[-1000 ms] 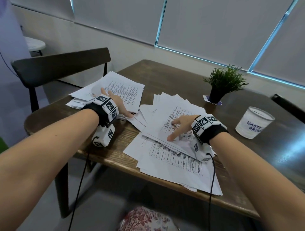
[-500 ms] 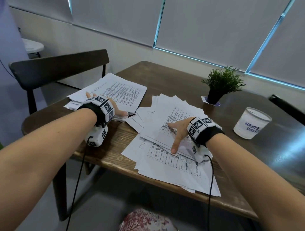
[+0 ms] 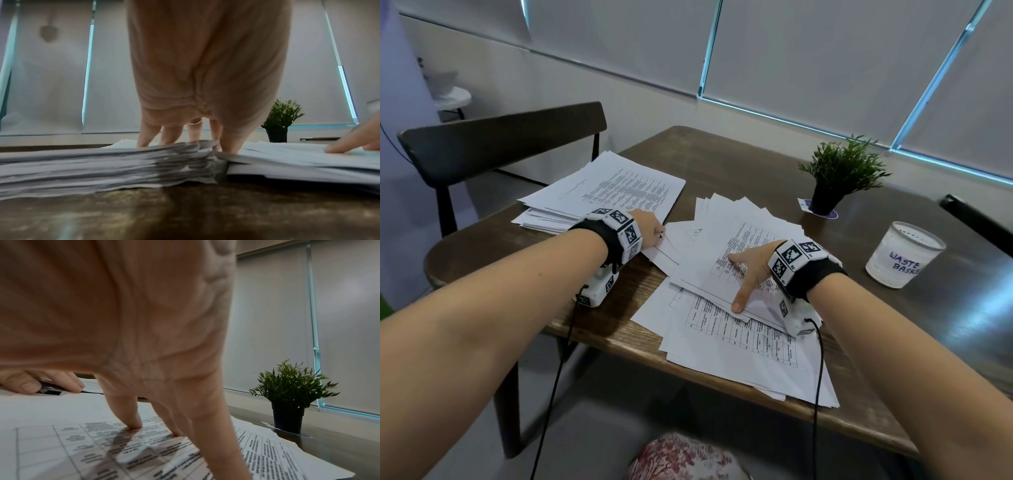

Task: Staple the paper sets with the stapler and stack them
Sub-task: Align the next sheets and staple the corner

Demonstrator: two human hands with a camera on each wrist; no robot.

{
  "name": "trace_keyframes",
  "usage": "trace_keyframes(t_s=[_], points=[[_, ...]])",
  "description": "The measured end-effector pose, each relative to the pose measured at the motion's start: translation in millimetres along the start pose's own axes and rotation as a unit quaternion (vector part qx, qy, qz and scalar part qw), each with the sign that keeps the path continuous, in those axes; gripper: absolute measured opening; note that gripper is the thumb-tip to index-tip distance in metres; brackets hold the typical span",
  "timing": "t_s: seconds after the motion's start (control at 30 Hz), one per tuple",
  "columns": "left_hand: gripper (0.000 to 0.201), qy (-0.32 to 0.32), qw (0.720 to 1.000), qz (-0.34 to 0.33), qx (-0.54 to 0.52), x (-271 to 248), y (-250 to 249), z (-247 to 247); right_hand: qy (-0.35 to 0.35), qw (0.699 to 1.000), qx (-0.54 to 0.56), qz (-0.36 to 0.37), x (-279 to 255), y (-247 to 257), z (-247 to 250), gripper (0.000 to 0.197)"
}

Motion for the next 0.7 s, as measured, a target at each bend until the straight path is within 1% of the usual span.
trace_keyframes(t_s=[0.03, 0.17, 0.23, 0.27, 0.33, 0.37, 0.43, 0.5, 0.57, 0.6, 0.63, 0.7], points=[[0.025, -0.001, 1.000, 0.012, -0.001, 0, 2, 1, 0.002, 1.000, 0.001, 0.000, 1, 0, 0, 0.123], [0.037, 0.008, 0.998, 0.062, 0.001, 3, 13, -4, -0.016, 1.000, -0.009, -0.003, 1, 0, 0, 0.122], [0.043, 0.001, 0.997, 0.075, 0.001, 5, 12, -4, -0.030, 0.999, -0.017, -0.002, -3, 1, 1, 0.112], [0.045, -0.009, 0.997, 0.077, 0.001, 7, 9, -3, -0.037, 0.999, -0.016, 0.004, -5, 1, 1, 0.102], [0.046, -0.029, 0.997, 0.067, 0.014, 7, -2, 4, -0.054, 0.998, 0.001, 0.017, -8, 3, 3, 0.079], [0.047, -0.045, 0.997, 0.055, 0.015, 7, -10, 8, -0.061, 0.998, 0.010, 0.024, -9, 3, 3, 0.073], [0.047, -0.087, 0.996, 0.019, -0.015, 8, -28, 17, -0.058, 0.997, 0.046, 0.033, -10, 0, -1, 0.076], [0.044, -0.119, 0.990, -0.031, -0.063, 10, -47, 22, -0.030, 0.995, 0.081, 0.055, -15, 0, -10, 0.087], [0.036, -0.106, 0.988, -0.053, -0.095, 12, -66, 18, -0.017, 0.995, 0.070, 0.069, -22, -2, -16, 0.092], [0.035, -0.084, 0.991, -0.048, -0.096, 13, -74, 13, -0.016, 0.995, 0.071, 0.070, -25, -6, -17, 0.088], [0.036, -0.062, 0.994, -0.044, -0.084, 14, -82, 9, -0.017, 0.994, 0.082, 0.067, -27, -11, -16, 0.081], [0.051, -0.035, 0.998, -0.023, -0.048, 14, -92, 4, -0.037, 0.990, 0.124, 0.060, -29, -25, -9, 0.063]])
Point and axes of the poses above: each hand's wrist, its own x-axis towards the middle knuckle, its own z-axis out of the back of the hand, y = z × x, the point moved 6 cm from there along x, towards the middle knuckle, and after that the axes turned 11 degrees about -z, right-handed, at the moved point
